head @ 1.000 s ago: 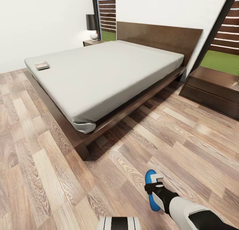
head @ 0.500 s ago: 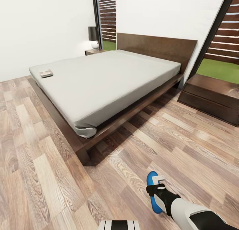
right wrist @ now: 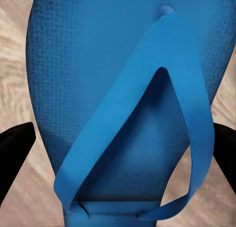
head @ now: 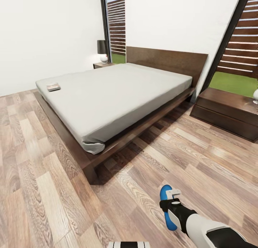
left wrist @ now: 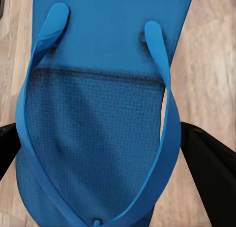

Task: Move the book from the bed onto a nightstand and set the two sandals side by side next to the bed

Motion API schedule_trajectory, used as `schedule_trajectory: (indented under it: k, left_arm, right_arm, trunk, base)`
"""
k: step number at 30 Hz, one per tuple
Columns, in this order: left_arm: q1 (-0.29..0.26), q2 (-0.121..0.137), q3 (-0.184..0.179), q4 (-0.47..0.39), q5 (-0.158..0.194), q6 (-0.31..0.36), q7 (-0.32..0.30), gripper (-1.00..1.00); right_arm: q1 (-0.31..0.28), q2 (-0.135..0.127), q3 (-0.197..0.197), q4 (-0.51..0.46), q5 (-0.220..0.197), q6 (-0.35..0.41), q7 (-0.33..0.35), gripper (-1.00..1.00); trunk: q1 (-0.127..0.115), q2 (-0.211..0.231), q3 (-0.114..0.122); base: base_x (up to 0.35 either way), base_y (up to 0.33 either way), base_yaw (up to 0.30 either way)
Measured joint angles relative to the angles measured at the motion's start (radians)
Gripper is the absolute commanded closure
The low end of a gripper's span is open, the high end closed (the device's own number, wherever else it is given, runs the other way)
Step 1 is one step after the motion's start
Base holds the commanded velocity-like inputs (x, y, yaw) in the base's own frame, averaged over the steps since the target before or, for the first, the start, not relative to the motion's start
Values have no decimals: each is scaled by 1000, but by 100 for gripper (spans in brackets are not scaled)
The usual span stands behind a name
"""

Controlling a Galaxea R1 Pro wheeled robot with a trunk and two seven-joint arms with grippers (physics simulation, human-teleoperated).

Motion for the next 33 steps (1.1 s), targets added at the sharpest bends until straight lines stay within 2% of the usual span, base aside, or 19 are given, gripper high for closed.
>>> schedule_trajectory:
  k: [10, 33]
  left_arm:
    - [0, -2, -1, -2, 0, -9, -1, 100]
    - [0, -5, -3, -4, -4, -11, -1, 100]
  right_arm:
    - [7, -15, 0, 0, 0, -2, 1, 100]
    - [39, -24, 0, -2, 0, -5, 2, 100]
  trunk:
    - [-5, 2, 39]
    - [-15, 8, 128]
  base:
    - [0, 0, 0]
    - [0, 0, 0]
